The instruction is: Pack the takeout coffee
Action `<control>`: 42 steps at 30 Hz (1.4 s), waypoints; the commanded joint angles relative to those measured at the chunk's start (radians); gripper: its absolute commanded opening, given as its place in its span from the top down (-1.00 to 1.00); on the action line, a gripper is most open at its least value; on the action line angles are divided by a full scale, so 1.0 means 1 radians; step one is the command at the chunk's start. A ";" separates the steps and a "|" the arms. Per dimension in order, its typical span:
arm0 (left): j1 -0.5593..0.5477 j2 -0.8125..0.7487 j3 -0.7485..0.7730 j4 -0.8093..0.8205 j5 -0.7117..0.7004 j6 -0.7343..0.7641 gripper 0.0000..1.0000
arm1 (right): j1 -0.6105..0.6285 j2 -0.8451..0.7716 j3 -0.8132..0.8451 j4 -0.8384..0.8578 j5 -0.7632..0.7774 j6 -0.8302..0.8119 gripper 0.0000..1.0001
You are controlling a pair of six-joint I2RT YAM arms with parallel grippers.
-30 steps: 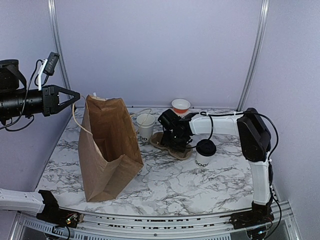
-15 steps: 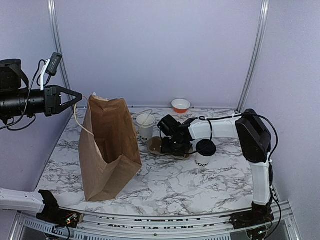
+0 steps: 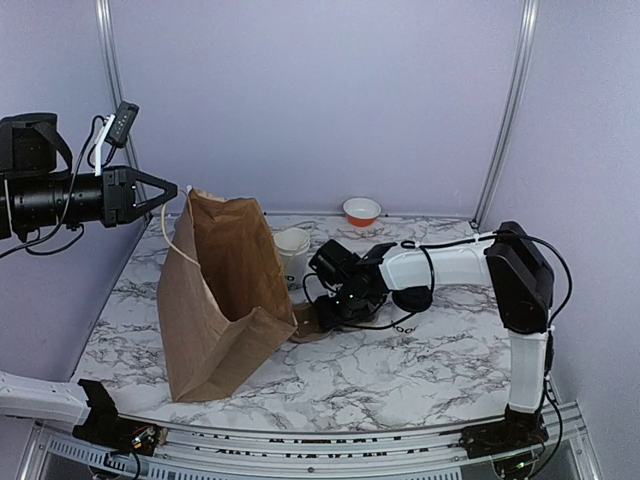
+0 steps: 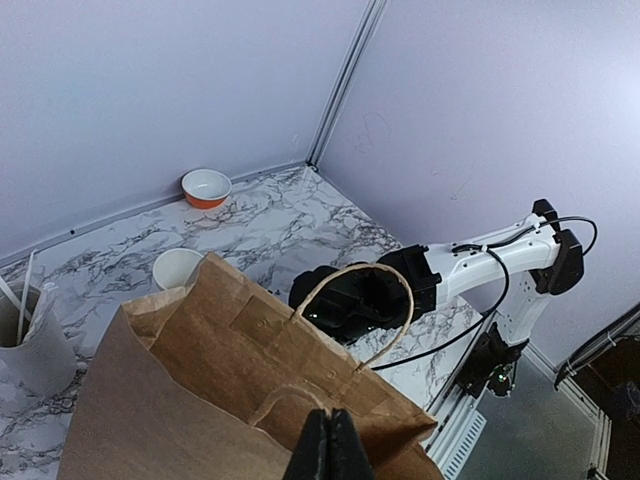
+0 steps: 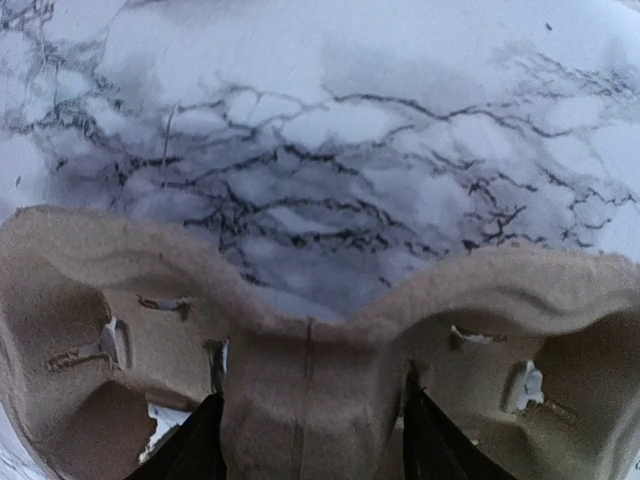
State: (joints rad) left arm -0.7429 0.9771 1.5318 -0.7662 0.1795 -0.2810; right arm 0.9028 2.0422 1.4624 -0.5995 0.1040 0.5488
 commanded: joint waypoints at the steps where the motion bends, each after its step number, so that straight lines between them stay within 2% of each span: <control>1: 0.005 0.012 -0.002 0.072 0.043 -0.024 1.00 | 0.012 -0.071 -0.028 -0.045 -0.008 -0.085 -0.23; 10: 0.005 0.039 -0.017 0.136 0.082 -0.062 1.00 | 0.013 -0.057 0.026 -0.052 0.024 -0.077 -0.33; 20: 0.008 0.048 -0.050 0.189 0.104 -0.086 1.00 | 0.024 -0.013 0.066 -0.058 0.061 -0.040 -0.32; 42: 0.056 0.040 -0.084 0.192 0.149 -0.086 1.00 | 0.042 0.075 0.123 -0.071 0.097 -0.011 -0.27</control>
State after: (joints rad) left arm -0.6930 1.0279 1.4551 -0.6113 0.2970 -0.3618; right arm 0.9382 2.0907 1.5398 -0.6590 0.1677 0.5274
